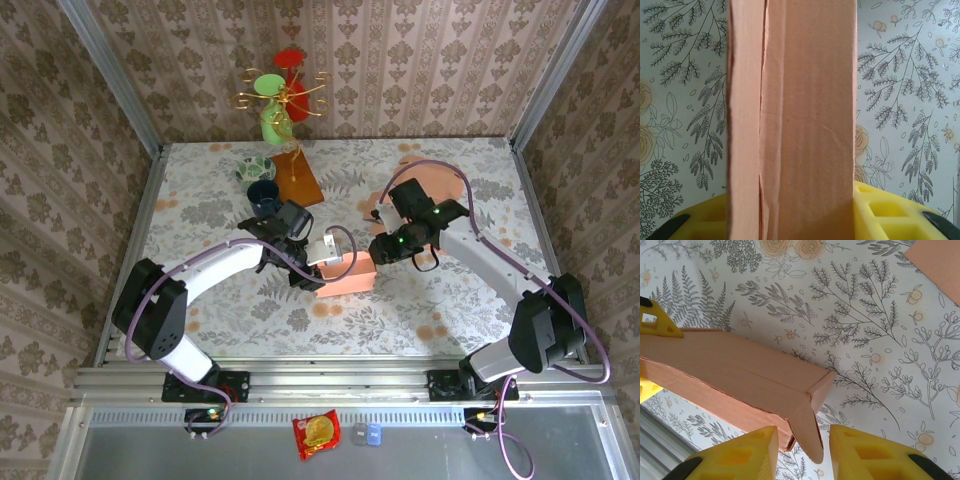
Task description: Fold the paper box
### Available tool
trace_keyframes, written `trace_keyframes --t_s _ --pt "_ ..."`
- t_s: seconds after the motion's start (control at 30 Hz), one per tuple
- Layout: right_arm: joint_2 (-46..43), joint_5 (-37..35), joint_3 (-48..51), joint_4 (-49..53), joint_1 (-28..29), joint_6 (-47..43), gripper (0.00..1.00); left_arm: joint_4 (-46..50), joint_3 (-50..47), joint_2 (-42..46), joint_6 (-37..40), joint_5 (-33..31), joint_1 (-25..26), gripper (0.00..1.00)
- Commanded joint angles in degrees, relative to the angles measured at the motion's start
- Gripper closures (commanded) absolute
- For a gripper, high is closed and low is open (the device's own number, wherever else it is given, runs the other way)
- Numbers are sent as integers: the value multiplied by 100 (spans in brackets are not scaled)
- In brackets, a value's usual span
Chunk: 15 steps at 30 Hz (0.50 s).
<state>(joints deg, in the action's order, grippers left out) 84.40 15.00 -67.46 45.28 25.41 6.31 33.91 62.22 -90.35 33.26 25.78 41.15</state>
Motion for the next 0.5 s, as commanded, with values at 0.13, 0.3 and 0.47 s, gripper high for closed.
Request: trace_keyframes --t_s 0.13,0.3,0.47 --pt "76 -124 -179 42 53 -33 76 70 0 17 103 199 -55 67" --pt "149 -173 -223 46 69 1 82 62 -6 9 93 199 -51 67" --pt "158 -314 -254 56 118 28 91 42 16 -13 75 208 -49 67"
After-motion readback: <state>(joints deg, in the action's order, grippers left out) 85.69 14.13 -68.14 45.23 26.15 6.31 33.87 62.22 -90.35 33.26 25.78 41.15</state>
